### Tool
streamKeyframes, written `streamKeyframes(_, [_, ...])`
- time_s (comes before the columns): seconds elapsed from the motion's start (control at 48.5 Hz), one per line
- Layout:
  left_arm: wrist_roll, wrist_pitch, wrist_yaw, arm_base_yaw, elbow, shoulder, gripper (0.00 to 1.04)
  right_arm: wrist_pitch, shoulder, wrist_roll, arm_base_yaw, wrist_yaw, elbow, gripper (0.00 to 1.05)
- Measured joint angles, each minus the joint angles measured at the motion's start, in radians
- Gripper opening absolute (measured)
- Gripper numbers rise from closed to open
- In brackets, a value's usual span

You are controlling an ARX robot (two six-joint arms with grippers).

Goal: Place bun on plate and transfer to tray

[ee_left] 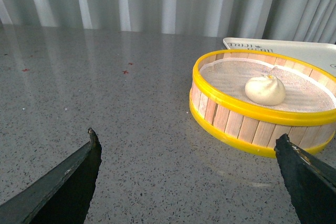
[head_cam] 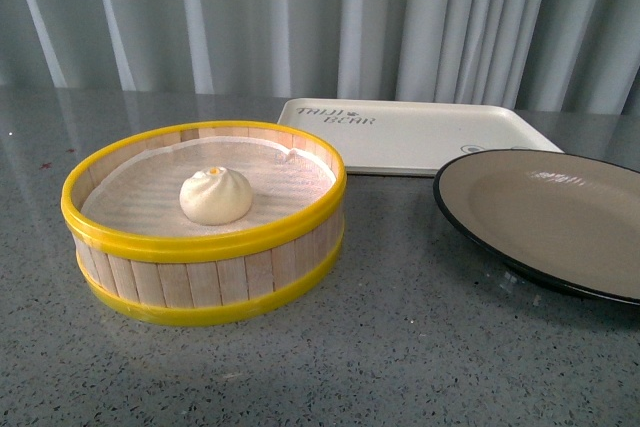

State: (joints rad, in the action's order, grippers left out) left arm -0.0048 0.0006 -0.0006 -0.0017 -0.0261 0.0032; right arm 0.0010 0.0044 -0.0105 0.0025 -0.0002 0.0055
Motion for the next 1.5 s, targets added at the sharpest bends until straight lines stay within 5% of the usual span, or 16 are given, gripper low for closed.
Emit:
streamKeyframes(1.01, [-0.020,-0.030,-0.013,-0.006,-0.008,0.019,0.98,0.000,0.000,0.000,0.000,0.000,0.000,0.96])
streamKeyframes(1.072, [-0.145,-0.154,-0.041,-0.034,-0.079,0.151,0.98,0.000,0.000,0.000,0.000,0.000,0.000,0.96])
streamKeyframes(1.195, [-0.217,0.085,0.021,-0.085,-0.225,0.500,0.98,0.000,0.000,0.000,0.000,-0.001,0.000,0.96])
streamKeyframes(1.319, [-0.153,0.240,0.096,-0.154,-0.449,0.819,0.98,0.000,0.000,0.000,0.000,-0.001,0.000,0.96])
streamKeyframes(1.504, [0.015,0.144,0.043,-0.283,-0.727,1.183,0.98,0.000,-0.001,0.000,0.000,-0.001,0.000,0.96])
